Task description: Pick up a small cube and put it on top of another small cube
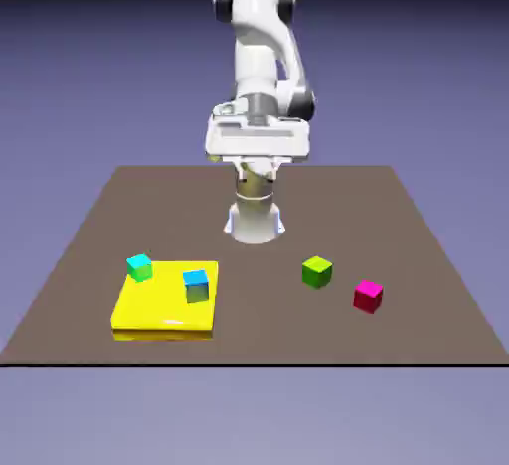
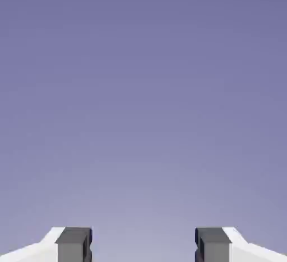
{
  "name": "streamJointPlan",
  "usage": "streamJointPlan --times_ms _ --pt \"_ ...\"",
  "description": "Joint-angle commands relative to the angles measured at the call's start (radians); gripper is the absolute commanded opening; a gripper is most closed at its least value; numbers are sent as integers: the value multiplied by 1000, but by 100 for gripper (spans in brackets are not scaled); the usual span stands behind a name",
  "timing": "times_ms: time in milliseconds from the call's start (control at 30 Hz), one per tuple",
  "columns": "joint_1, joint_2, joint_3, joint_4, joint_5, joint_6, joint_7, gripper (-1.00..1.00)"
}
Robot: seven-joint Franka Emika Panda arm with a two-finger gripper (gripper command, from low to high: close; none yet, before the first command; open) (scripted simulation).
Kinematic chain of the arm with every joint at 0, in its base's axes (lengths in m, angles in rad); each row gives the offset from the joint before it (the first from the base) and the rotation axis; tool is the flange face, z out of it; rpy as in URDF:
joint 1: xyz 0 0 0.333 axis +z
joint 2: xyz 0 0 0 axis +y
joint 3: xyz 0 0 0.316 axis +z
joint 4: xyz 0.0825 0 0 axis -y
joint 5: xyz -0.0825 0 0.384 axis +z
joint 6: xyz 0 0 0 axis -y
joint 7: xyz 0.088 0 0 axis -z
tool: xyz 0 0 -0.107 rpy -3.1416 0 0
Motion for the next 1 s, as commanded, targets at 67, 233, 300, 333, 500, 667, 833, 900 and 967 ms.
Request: streamJointPlan --times_ms 67,233,300,333,500,667,833,900,967 --pt "-2 109 87 34 -33 -126 10 0" --pt "-6 290 233 91 -88 -335 26 0" --pt "-7 362 291 113 -110 -419 32 0" --pt "-8 399 320 124 -121 -460 35 0" --pt "-11 580 466 181 -176 -670 52 0" --pt "-14 713 572 223 -216 -823 63 0" --pt "38 878 461 178 -381 -650 178 0" --pt "38 878 461 178 -381 -650 178 -100" --pt "15 805 510 198 -309 -726 128 -100"
